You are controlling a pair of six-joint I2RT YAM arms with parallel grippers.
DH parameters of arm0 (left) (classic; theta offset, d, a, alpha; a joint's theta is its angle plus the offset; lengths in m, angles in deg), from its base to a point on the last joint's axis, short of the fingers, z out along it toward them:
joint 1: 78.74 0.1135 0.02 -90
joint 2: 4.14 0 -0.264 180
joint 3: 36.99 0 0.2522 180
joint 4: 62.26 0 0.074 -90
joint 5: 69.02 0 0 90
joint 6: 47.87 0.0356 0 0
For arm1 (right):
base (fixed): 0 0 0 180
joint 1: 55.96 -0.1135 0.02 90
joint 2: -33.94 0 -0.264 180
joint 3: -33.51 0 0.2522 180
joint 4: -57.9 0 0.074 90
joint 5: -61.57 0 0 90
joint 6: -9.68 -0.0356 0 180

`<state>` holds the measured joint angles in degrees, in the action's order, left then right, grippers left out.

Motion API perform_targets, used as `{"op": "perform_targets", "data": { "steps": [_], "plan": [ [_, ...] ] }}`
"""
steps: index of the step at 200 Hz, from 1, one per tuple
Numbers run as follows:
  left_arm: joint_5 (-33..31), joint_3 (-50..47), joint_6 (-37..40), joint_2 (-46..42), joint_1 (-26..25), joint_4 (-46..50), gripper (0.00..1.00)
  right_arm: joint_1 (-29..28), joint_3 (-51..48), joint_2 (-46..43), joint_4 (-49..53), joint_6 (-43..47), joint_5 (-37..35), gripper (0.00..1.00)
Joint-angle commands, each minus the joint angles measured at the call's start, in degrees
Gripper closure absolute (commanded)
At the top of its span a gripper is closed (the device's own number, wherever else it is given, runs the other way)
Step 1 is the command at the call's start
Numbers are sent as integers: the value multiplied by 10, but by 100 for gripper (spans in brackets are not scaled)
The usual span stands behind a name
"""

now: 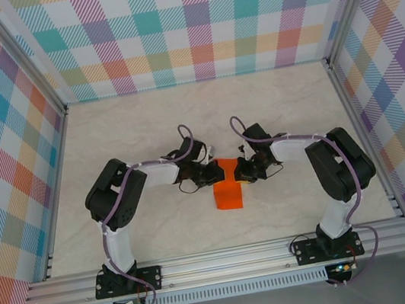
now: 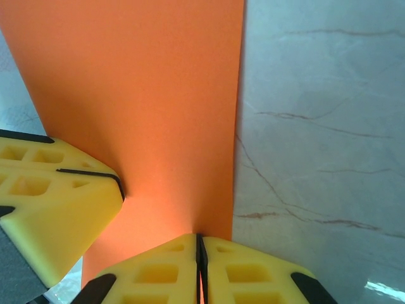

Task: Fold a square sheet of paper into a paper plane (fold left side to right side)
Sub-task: First fold the square sheet of paper in half at the center of the table.

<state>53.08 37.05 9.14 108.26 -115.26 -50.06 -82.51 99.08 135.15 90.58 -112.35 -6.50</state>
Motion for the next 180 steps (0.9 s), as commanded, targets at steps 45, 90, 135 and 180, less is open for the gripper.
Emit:
{"op": "perform_targets", "data": {
  "steps": [45,90,135,180],
  "plan": [
    [-90,-2,-28,10,41,-74,94,-2,-26,48,74,20,-113,90],
    [-81,30,-25,31,47,-73,92,-2,-27,50,73,21,-113,90],
    [-94,65,-21,57,49,-58,91,-2,-27,51,74,21,-112,90],
    [-85,100,-20,74,50,-48,89,-2,-26,53,72,20,-114,91]
  ]
}}
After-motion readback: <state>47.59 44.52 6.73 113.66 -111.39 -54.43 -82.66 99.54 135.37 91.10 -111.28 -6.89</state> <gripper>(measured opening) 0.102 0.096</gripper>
